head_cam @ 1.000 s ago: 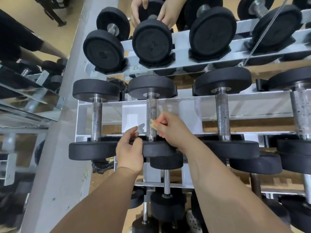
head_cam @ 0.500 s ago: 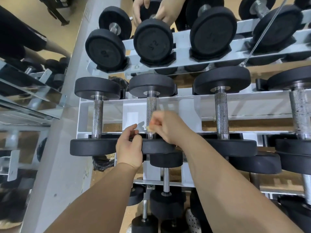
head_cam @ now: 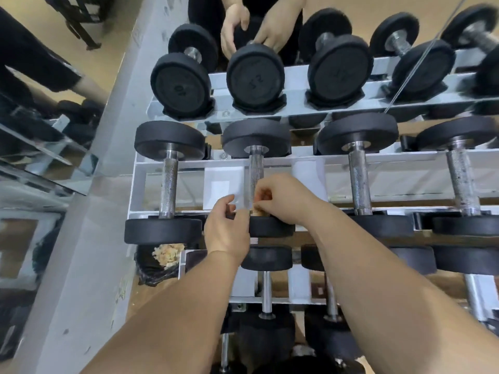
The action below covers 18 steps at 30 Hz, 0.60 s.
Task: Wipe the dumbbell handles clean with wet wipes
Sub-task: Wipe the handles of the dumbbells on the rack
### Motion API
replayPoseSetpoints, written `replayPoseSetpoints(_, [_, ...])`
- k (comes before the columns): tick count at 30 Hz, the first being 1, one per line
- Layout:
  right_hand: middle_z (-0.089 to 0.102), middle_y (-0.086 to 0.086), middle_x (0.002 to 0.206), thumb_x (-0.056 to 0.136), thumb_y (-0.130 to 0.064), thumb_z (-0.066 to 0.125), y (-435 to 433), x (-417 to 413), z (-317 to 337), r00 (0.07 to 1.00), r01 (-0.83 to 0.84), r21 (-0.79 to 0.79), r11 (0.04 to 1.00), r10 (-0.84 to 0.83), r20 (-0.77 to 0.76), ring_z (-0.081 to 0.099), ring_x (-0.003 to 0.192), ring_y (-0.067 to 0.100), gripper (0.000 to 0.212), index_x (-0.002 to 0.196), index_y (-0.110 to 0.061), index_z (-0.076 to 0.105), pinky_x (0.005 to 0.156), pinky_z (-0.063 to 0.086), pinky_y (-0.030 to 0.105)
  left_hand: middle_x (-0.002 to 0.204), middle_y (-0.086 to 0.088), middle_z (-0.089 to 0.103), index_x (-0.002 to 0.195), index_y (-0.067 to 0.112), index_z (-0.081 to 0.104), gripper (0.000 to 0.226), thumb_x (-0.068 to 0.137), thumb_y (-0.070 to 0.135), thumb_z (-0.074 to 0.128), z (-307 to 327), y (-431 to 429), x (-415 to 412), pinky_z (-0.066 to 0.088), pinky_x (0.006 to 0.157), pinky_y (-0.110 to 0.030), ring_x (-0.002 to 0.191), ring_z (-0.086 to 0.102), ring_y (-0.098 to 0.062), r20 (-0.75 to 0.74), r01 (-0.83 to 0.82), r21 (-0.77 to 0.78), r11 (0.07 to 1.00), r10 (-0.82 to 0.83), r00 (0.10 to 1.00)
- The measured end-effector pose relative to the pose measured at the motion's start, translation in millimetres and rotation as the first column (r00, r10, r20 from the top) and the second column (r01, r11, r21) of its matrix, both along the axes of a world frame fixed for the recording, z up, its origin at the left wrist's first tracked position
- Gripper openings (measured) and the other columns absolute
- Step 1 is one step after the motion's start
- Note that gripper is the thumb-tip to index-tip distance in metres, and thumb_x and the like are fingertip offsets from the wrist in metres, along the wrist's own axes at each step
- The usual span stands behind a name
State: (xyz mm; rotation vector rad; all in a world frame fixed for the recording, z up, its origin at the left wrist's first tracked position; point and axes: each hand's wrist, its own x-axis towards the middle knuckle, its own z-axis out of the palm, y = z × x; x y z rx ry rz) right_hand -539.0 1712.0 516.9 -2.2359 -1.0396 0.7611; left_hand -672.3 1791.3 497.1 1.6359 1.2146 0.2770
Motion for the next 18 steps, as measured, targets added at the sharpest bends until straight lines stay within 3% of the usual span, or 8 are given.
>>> replayPoseSetpoints(3, [0.063, -0.010, 0.072, 0.088, -0.014, 0.067, 13, -20, 20, 0.978, 0.196, 0.119, 0.973, -0.202, 0.046, 0.057, 0.067, 0.002, 0.015, 0.076, -0.023, 0.063, 0.064, 0.043, 0.021, 0.123, 0.006, 0.060, 0.144, 0.032, 0.047, 0.058, 0.088, 0.048, 0.058, 15, 7, -6, 0.049, 0.100, -0.042, 0.108, 0.059, -0.018, -0.064, 0.200, -0.078, 0.977, -0.205, 0.977])
replayPoseSetpoints(6, [0.065, -0.006, 0.074, 0.089, -0.012, 0.066, 35, -58, 40, 0.929, 0.343, 0.205, 0.917, -0.363, 0.071, 0.056, 0.067, -0.002, 0.011, 0.079, -0.018, 0.064, 0.061, 0.040, 0.011, 0.118, 0.011, 0.062, 0.130, 0.035, 0.051, 0.037, 0.094, 0.038, 0.058, 36, 25, -25, 0.052, 0.090, -0.037, 0.107, 0.062, -0.017, 0.091, 0.390, -0.110, 0.914, -0.381, 0.920])
replayPoseSetpoints(9, [0.067, -0.001, 0.078, 0.089, -0.017, 0.066, 65, -104, 53, 0.856, 0.495, 0.211, 0.843, -0.515, 0.050, 0.060, 0.074, 0.013, 0.014, 0.077, -0.022, 0.060, 0.068, 0.045, 0.027, 0.112, 0.004, 0.068, 0.119, 0.031, 0.054, 0.025, 0.096, 0.022, 0.049, 53, 63, -57, 0.054, 0.094, -0.041, 0.104, 0.064, -0.019, 0.233, 0.522, -0.137, 0.842, -0.485, 0.843])
replayPoseSetpoints(12, [0.062, -0.004, 0.074, 0.090, -0.017, 0.066, 96, -147, 64, 0.743, 0.669, 0.202, 0.716, -0.652, -0.150, 0.057, 0.072, 0.011, 0.017, 0.075, -0.022, 0.059, 0.070, 0.045, 0.026, 0.109, 0.006, 0.072, 0.118, 0.028, 0.062, 0.024, 0.097, 0.024, 0.050, 70, 108, -87, 0.054, 0.095, -0.036, 0.102, 0.067, -0.013, 0.314, 0.586, -0.201, 0.785, -0.515, 0.798])
replayPoseSetpoints(16, [0.067, -0.001, 0.078, 0.092, -0.023, 0.063, 129, -192, 79, 0.624, 0.780, 0.171, 0.601, -0.732, -0.272, 0.063, 0.075, 0.021, 0.011, 0.081, -0.019, 0.062, 0.076, 0.052, 0.040, 0.092, -0.006, 0.071, 0.099, 0.019, 0.068, 0.011, 0.101, 0.020, 0.057, 100, 165, -115, 0.049, 0.065, -0.024, 0.075, 0.060, -0.016, 0.335, 0.617, -0.261, 0.743, -0.530, 0.779])
replayPoseSetpoints(18, [0.069, 0.006, 0.086, 0.093, -0.024, 0.061, 139, -213, 91, 0.604, 0.796, 0.170, 0.581, -0.746, -0.281, 0.065, 0.085, 0.025, 0.011, 0.085, -0.016, 0.063, 0.081, 0.052, 0.042, 0.091, -0.004, 0.072, 0.091, 0.019, 0.068, 0.013, 0.101, 0.017, 0.060, 109, 185, -128, 0.052, 0.067, -0.022, 0.078, 0.064, -0.014, 0.320, 0.627, -0.259, 0.735, -0.547, 0.773])
